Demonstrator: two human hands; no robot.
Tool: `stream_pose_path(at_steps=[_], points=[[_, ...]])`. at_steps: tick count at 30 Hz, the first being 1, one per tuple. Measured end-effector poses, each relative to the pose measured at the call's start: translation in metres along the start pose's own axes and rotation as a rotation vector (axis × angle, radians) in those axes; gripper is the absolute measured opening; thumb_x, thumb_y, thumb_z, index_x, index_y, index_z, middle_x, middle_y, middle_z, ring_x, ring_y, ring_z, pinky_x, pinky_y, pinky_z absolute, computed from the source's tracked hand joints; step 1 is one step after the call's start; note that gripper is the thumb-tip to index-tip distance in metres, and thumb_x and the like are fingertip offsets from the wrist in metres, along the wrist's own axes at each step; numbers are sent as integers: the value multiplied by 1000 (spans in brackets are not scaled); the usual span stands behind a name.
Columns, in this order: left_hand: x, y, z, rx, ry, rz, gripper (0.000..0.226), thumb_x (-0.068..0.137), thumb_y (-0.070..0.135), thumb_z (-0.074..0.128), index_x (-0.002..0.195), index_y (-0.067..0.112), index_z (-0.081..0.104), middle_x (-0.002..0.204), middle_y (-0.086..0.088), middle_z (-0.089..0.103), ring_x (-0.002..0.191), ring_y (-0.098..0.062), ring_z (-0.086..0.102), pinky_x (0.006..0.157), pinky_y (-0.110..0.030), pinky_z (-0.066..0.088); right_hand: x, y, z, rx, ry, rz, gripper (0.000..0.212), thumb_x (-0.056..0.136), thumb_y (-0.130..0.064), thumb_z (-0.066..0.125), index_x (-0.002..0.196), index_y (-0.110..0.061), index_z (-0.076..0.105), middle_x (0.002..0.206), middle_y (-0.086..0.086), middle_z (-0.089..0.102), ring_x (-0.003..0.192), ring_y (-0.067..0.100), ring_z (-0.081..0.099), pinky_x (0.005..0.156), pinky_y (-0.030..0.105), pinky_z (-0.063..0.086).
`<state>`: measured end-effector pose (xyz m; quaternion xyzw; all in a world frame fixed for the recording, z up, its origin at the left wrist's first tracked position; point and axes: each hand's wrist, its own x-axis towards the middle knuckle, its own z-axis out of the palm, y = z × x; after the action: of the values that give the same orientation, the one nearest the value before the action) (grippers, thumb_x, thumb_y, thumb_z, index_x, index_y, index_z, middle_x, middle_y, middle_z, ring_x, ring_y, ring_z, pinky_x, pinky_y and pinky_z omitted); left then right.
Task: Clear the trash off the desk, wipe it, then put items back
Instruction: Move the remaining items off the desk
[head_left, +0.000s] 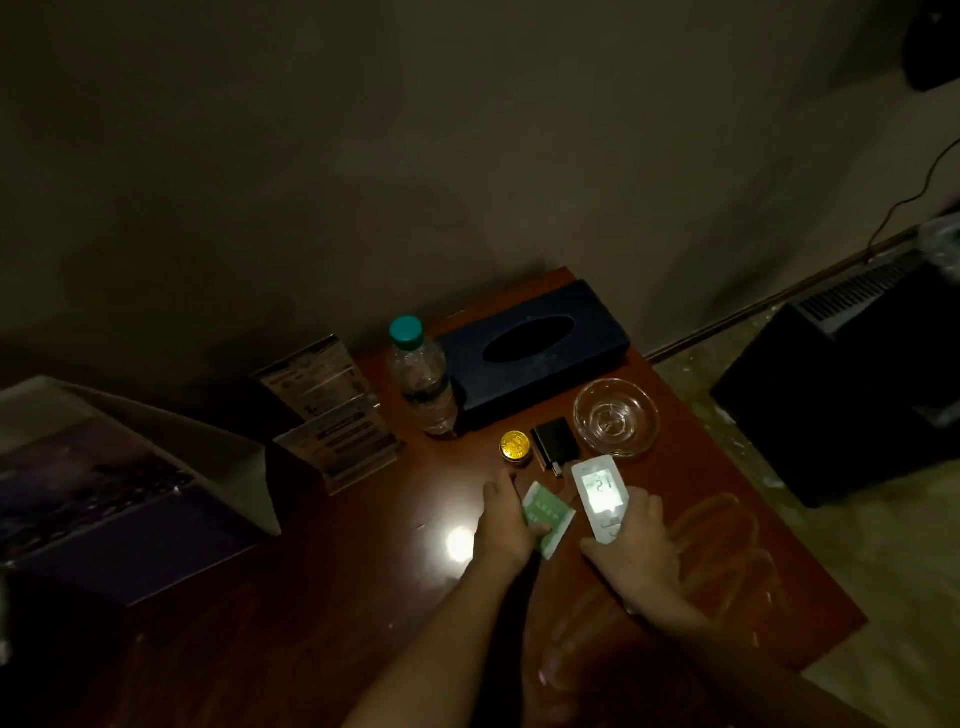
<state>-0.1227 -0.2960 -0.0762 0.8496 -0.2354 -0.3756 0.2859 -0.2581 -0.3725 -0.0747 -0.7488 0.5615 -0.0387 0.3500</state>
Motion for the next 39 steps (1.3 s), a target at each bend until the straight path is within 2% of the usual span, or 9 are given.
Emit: stream_pose_path(at_steps=[5,10,14,17,20,23,26,32,39], points=[[4,12,1,407,0,-41,51,81,37,72,123,16,52,129,-4,39,119,-24,40,91,-35,44,1,2,-1,-1,9,-22,63,64,-28,76,116,-17,42,108,1,40,102,26,52,80,43,49],[-1,13,1,507,-49,-72,40,84,38,67,118,21,53,123,-3,44,118,-25,41,87,-35,42,15,-22,0,-23,-3,-153,75,65,-43,79,123,-17,41,115,1,41,106,23,50,78,40,50],[-8,-22,-17,353,110,-82,20,83,15,58,92,24,41,101,-3,58,99,-26,58,79,-35,48,37,-48,-2,-30,-62,-246,77,66,-35,77,130,-16,37,123,3,38,113,24,46,81,42,50],[-10,-39,-43,239,200,-113,27,84,22,64,104,23,46,106,0,62,98,-25,60,72,-27,41,49,-59,1,-66,-95,-294,70,67,-27,76,125,-15,38,123,2,36,112,25,47,76,39,51],[-8,-51,-60,239,256,-85,33,88,20,60,120,16,54,119,-7,53,108,-27,55,81,-30,40,50,-63,10,-104,-136,-286,70,67,-25,76,125,-16,38,136,4,36,119,27,46,81,40,50],[-10,-58,-64,200,299,-100,30,91,17,57,120,12,55,120,-10,50,109,-29,53,80,-29,38,47,-64,17,-130,-194,-241,83,70,-29,75,137,-19,27,156,-1,15,122,29,48,89,41,49],[-14,-59,-66,80,380,-164,34,92,16,56,124,8,52,121,-12,51,110,-29,52,82,-28,39,47,-68,20,-142,-208,-278,89,70,-35,73,140,-21,20,151,-5,15,111,31,55,84,43,52],[-20,-44,-64,-95,397,-197,11,89,14,57,87,18,47,80,-2,58,73,-22,54,62,-27,35,45,-65,18,-150,-255,-202,73,73,-33,72,130,-19,29,130,5,24,100,33,57,81,42,52],[-9,-17,-56,-198,355,5,25,89,0,50,82,22,40,68,5,52,62,-12,51,49,-18,35,22,-48,26,-222,-184,-126,69,73,-39,73,125,-19,32,124,3,36,102,28,57,74,38,51]])
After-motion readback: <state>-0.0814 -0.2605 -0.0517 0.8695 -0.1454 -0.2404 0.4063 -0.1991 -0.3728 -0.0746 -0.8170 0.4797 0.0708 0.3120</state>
